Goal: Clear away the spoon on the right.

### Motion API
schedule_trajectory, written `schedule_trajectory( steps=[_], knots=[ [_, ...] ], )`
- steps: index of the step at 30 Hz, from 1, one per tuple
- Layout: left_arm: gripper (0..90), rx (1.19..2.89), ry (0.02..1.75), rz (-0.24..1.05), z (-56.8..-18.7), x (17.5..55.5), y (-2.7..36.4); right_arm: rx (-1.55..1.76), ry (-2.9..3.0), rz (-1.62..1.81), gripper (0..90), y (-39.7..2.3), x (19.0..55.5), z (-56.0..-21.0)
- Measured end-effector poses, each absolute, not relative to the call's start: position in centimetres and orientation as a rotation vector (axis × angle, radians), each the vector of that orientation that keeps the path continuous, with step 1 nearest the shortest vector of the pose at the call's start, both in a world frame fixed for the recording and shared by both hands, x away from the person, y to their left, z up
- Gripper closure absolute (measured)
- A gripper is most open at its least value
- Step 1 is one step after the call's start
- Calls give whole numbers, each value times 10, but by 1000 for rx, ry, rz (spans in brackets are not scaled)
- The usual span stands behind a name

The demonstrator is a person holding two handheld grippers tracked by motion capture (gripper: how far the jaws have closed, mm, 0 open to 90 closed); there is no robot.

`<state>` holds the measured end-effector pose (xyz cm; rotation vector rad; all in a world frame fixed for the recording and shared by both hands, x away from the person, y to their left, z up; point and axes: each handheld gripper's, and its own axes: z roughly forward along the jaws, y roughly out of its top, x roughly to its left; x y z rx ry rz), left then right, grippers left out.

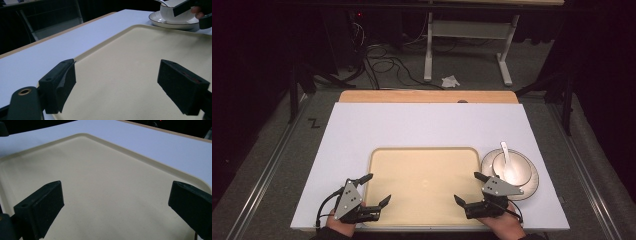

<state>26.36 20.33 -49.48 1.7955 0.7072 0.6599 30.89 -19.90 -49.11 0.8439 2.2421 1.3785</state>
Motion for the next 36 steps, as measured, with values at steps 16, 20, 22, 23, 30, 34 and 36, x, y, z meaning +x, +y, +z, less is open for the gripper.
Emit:
schedule_trajectory(
  steps=[16, 20, 22, 23, 30, 34, 36],
  knots=[
    [158, 1796, 703, 659, -495, 263, 204, 889, 2187, 1419, 6, -210, 312, -489],
    [158, 1794, 703, 659, -495, 264, 204, 888, 2186, 1422, 6, -210, 312, -489],
    [158, 1796, 701, 656, -495, 264, 204, 885, 2189, 1419, 5, -210, 312, -489],
    [158, 1796, 701, 656, -495, 264, 204, 882, 2189, 1422, 6, -209, 312, -489],
    [158, 1793, 699, 653, -495, 263, 204, 884, 2192, 1426, 10, -209, 311, -489],
    [158, 1794, 699, 651, -495, 264, 204, 880, 2182, 1447, 94, -211, 311, -487],
    [158, 1798, 700, 651, -495, 264, 204, 879, 2165, 1457, 170, -214, 309, -484]
  ],
)
